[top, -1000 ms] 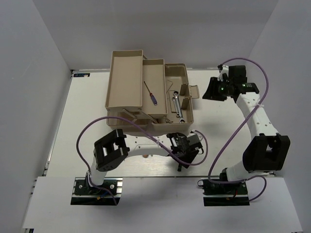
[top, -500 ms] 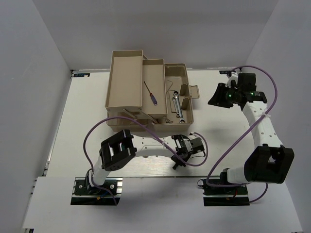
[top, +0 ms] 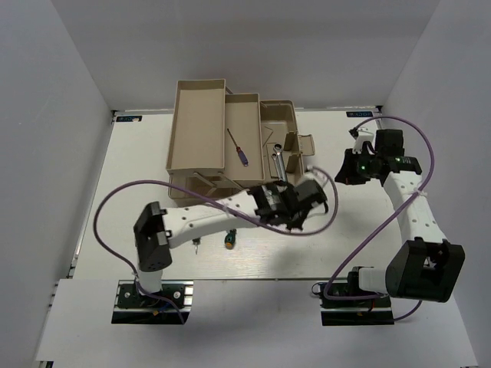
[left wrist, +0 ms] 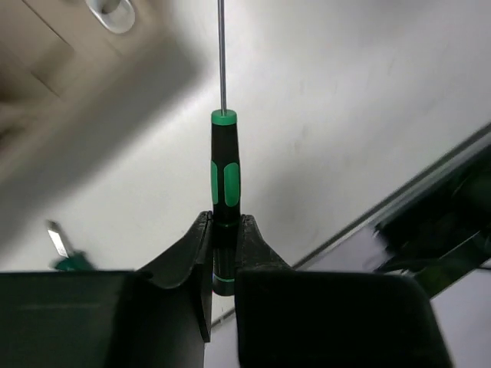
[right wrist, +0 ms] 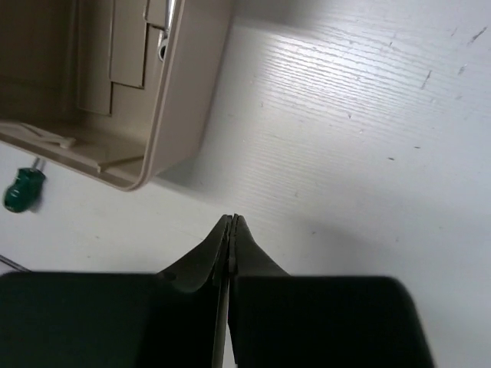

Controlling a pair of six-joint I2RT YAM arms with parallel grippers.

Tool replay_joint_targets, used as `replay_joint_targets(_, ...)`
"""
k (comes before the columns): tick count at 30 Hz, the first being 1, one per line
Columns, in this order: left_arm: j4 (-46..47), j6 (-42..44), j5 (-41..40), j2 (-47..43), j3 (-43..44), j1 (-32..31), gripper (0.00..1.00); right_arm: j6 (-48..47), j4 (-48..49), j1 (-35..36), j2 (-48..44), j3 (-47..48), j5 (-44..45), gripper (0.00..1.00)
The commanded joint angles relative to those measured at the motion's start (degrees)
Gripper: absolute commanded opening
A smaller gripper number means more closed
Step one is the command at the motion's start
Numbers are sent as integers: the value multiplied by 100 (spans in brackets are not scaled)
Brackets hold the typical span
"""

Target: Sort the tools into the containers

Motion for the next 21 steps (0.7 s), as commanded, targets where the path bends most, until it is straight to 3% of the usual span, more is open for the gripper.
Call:
replay_joint_targets(1,-350,344,-1112,-701,732,383,0,-581,10,-64,-410,-177,46,0)
replay_joint_targets(5,-202,545,-1792,-860,856,998,0,-863,-24,-55,-570,-310,-77,2)
replay_joint_targets(7,-61,747,-1933,-860,927,1280,0,-1134,-217,-29,-596,-327,-218,28)
replay_joint_targets(8,114,861,-1933,-773,1032,1533,0,-1232,-287,-29,-596,-310,-470,54)
replay_joint_targets(10,168,1115,-1880,-415,1418,1746,0,-1608,-690,6,-552,-284,-858,66)
replay_joint_targets(11,168,1187,-1811,-264,1733,1912,0,-1715,-884,41,-535,-275,-1260,69)
replay_joint_targets(15,36,1354,-1810,457,2341,2203,0,-2110,-1044,225,-596,-327,-1457,69)
replay_joint_targets(18,-16,1354,-1732,678,2448,2362,8,-2330,-1123,454,-614,-327,-1484,66)
replay_joint_targets(19,-16,1354,-1731,678,2448,2449,15,-2366,-1184,489,-605,-301,-1492,66)
replay_joint_targets(21,36,1407,-1617,678,2448,2538,18,-2576,-1237,674,-570,-275,-1510,59)
